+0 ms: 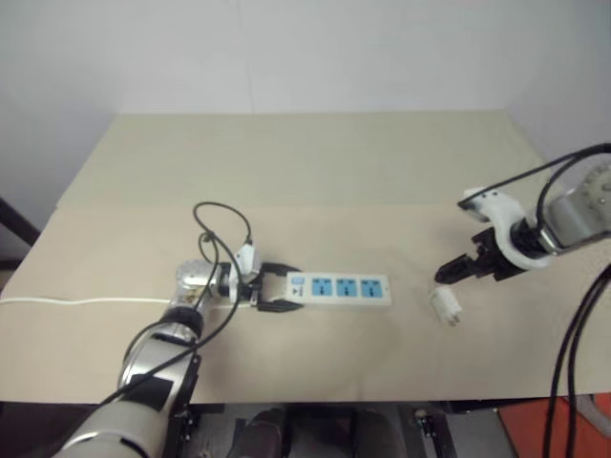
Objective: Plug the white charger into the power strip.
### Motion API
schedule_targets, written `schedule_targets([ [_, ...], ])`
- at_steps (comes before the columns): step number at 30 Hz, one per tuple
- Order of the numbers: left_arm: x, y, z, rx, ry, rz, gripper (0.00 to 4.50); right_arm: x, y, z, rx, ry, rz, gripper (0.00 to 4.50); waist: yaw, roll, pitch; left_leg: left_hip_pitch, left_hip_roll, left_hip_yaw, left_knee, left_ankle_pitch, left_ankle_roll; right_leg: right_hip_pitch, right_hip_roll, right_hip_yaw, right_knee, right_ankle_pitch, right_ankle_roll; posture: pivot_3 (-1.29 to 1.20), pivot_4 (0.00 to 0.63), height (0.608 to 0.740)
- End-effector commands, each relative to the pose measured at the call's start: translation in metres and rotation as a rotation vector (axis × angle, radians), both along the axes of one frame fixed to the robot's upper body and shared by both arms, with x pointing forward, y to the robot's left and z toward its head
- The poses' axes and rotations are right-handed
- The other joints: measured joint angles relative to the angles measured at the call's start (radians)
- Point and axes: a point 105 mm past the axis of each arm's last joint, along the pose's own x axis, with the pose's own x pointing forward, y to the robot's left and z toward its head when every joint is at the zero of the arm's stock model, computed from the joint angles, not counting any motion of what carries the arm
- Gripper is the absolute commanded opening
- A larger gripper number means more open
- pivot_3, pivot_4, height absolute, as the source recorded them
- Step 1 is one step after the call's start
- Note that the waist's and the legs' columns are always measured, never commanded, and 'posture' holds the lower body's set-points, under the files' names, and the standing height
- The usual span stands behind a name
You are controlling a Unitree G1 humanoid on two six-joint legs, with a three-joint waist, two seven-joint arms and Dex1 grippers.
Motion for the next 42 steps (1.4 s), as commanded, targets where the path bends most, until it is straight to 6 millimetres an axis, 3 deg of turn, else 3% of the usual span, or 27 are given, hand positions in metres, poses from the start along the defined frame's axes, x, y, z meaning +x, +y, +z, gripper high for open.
schedule_targets([
  [1,-0.003,-0.002,0.001,-0.001,-0.024,-0.022,3.26,0.001,0.002,0.006,-0.008,-0.012,0.005,4.50,0.001,0.000,0.000,0.000,0.000,0.000,0.000,0.000,0.000,0.000,0.000,0.000,0.000,0.000,0.000,0.00,0.150,0.740],
  [10,-0.002,-0.003,0.002,-0.006,-0.031,-0.022,3.26,0.002,0.008,-0.016,-0.016,0.052,0.002,4.50,-0.003,0.000,0.000,0.000,0.000,0.000,0.000,0.000,0.000,0.000,0.000,0.000,0.001,0.000,0.000,0.00,0.150,0.740],
  [38,-0.003,0.000,0.002,-0.007,-0.040,-0.019,3.26,0.004,0.009,-0.036,-0.021,0.114,-0.026,4.50,-0.014,0.001,-0.001,0.000,0.000,0.000,0.001,0.001,0.000,0.000,0.000,0.000,0.001,0.000,0.000,0.00,0.150,0.740],
  [42,-0.004,0.000,0.001,-0.005,-0.040,-0.018,3.26,0.004,0.011,-0.035,-0.006,0.118,-0.023,3.55,-0.016,0.001,-0.001,0.000,0.000,0.000,0.001,0.001,0.000,0.000,0.000,0.000,0.001,0.000,0.000,0.00,0.150,0.740],
])
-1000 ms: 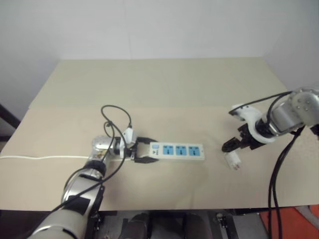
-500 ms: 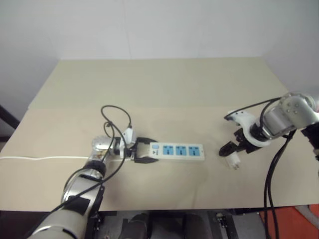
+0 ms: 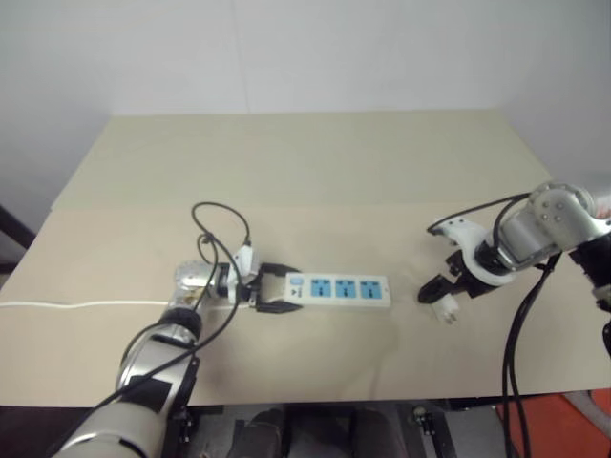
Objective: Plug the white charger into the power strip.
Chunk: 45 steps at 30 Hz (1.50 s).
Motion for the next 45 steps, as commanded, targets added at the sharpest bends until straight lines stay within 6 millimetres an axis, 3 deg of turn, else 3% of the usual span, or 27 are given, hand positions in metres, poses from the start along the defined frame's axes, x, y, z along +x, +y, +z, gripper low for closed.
schedule_targets([
  [1,-0.002,-0.003,0.002,-0.001,-0.034,-0.020,3.26,0.002,0.001,0.006,0.007,-0.016,-0.001,3.23,-0.001,0.000,0.000,0.000,0.000,0.000,0.000,0.000,0.000,0.000,0.000,0.000,0.000,0.000,0.000,0.00,0.150,0.740],
  [7,-0.002,-0.001,0.002,-0.001,-0.036,-0.014,3.26,0.002,0.003,0.002,0.008,-0.005,0.005,1.18,-0.005,0.000,-0.001,0.000,0.000,0.000,0.000,0.000,0.000,0.000,0.000,0.000,0.000,0.000,0.000,0.00,0.150,0.740],
  [8,-0.002,-0.001,0.002,-0.001,-0.036,-0.014,3.26,0.002,0.003,0.001,0.002,-0.007,0.005,1.10,-0.006,0.001,-0.001,0.000,0.000,0.000,0.000,0.000,0.000,0.000,0.000,0.000,0.000,0.000,0.000,0.00,0.150,0.740],
  [19,-0.003,0.001,0.001,0.000,-0.039,-0.012,3.26,0.001,0.007,0.004,-0.011,-0.017,0.047,1.10,-0.008,0.000,-0.003,0.001,0.000,0.000,0.001,0.000,0.000,0.000,0.000,0.000,0.001,0.000,0.000,0.00,0.150,0.740],
  [24,-0.002,0.001,0.003,0.004,-0.042,-0.016,3.26,0.002,0.010,0.034,-0.035,-0.145,0.123,1.10,-0.007,0.001,-0.003,-0.001,0.000,0.000,0.001,0.000,0.000,-0.001,0.000,0.000,0.001,0.000,0.000,0.00,0.150,0.740],
  [32,-0.001,0.006,0.004,0.019,-0.039,-0.009,3.26,0.000,0.037,0.092,0.093,-0.519,0.296,1.10,-0.007,0.000,-0.004,0.000,0.000,0.000,0.000,0.000,0.000,-0.001,0.001,0.000,0.001,0.000,0.000,0.00,0.150,0.740],
  [36,0.000,0.009,0.006,0.011,-0.039,0.004,3.26,0.005,0.049,0.107,0.183,-0.790,0.366,1.10,-0.008,-0.001,-0.004,0.000,0.000,0.000,0.002,0.000,0.000,0.000,0.001,0.000,0.002,0.001,0.001,0.00,0.150,0.740],
  [45,-0.001,0.015,0.010,-0.026,-0.049,0.029,3.26,0.014,0.070,0.134,0.543,-1.135,0.491,1.10,-0.016,0.000,-0.005,0.002,0.000,0.002,0.003,0.000,0.000,0.001,0.002,0.001,0.003,0.001,0.001,0.00,0.150,0.740],
])
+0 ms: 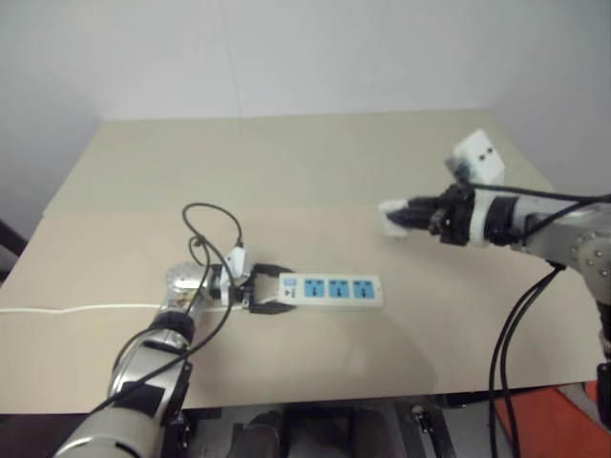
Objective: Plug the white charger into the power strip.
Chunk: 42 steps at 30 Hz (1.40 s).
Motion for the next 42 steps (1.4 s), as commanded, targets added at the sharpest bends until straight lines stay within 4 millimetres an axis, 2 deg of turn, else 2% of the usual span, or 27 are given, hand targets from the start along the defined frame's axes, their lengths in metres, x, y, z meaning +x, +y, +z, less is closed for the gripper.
schedule_targets([
  [1,0.002,0.004,0.010,-0.019,-0.043,0.008,3.26,0.000,0.003,0.024,0.110,-0.174,0.078,1.10,0.000,0.000,0.000,0.000,0.000,0.000,0.000,0.000,0.000,0.000,0.000,0.000,0.000,0.000,0.000,0.00,0.150,0.740],
  [11,-0.001,0.010,0.013,-0.015,-0.049,0.010,3.26,-0.016,0.040,0.005,0.297,-0.321,0.459,1.10,-0.008,0.000,0.000,0.000,0.000,0.000,0.000,0.000,-0.001,0.000,0.001,0.000,0.000,0.000,0.000,0.00,0.150,0.740],
  [17,-0.003,0.007,0.014,-0.023,-0.045,-0.001,3.26,-0.022,0.065,-0.014,0.435,-0.209,0.690,1.10,-0.018,0.000,0.000,0.001,0.000,-0.001,0.000,0.001,-0.001,0.001,0.000,0.000,0.000,0.000,0.000,0.00,0.150,0.740],
  [22,-0.004,0.006,0.012,-0.032,-0.041,0.005,3.26,-0.011,0.078,-0.030,0.444,-0.173,0.709,1.10,-0.020,0.001,0.000,0.001,0.000,-0.001,0.000,0.001,-0.002,0.000,0.000,0.000,0.001,0.000,0.000,0.00,0.150,0.740],
  [42,-0.006,0.003,0.012,-0.043,-0.040,0.013,3.26,-0.006,0.088,-0.069,0.422,-0.150,0.759,1.10,-0.021,0.001,-0.001,0.003,0.000,-0.002,0.000,0.001,-0.003,-0.002,0.000,0.001,0.008,0.000,0.000,0.00,0.150,0.740],
])
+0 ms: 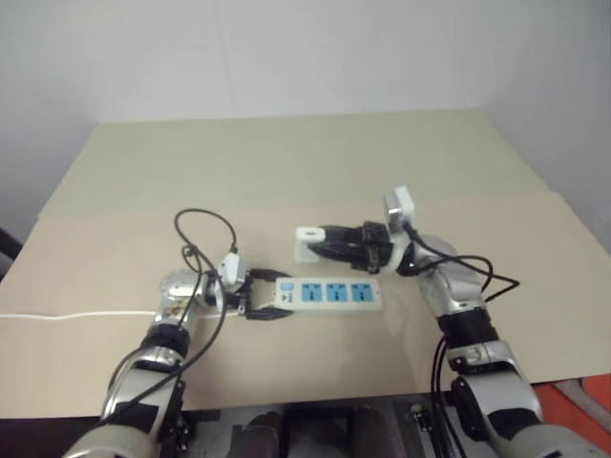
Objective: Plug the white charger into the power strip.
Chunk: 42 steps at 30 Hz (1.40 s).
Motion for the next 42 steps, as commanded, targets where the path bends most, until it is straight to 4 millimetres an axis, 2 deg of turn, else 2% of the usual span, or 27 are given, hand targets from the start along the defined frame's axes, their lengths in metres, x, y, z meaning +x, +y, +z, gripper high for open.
schedule_targets([
  [1,0.003,-0.001,0.011,-0.018,-0.045,0.000,3.26,-0.004,0.002,-0.001,-0.007,-0.039,0.023,1.10,0.000,0.000,0.000,0.000,0.000,0.000,0.000,0.000,0.000,0.000,0.000,0.000,0.000,0.000,0.000,0.00,0.150,0.740],
  [15,0.002,0.001,0.010,-0.017,-0.043,0.004,3.26,-0.011,0.011,-0.023,-0.037,-0.037,0.045,1.10,-0.001,0.000,0.000,0.000,0.000,0.000,0.000,0.000,0.000,0.000,0.000,0.000,0.001,0.000,0.000,0.00,0.150,0.740],
  [42,0.001,0.004,0.005,0.019,0.000,0.007,3.26,0.001,-0.003,-0.045,-0.063,-0.028,-0.045,1.10,-0.001,0.000,0.000,0.001,0.000,0.000,0.000,0.000,-0.001,0.000,0.000,0.000,0.001,0.000,0.000,0.00,0.150,0.740],
])
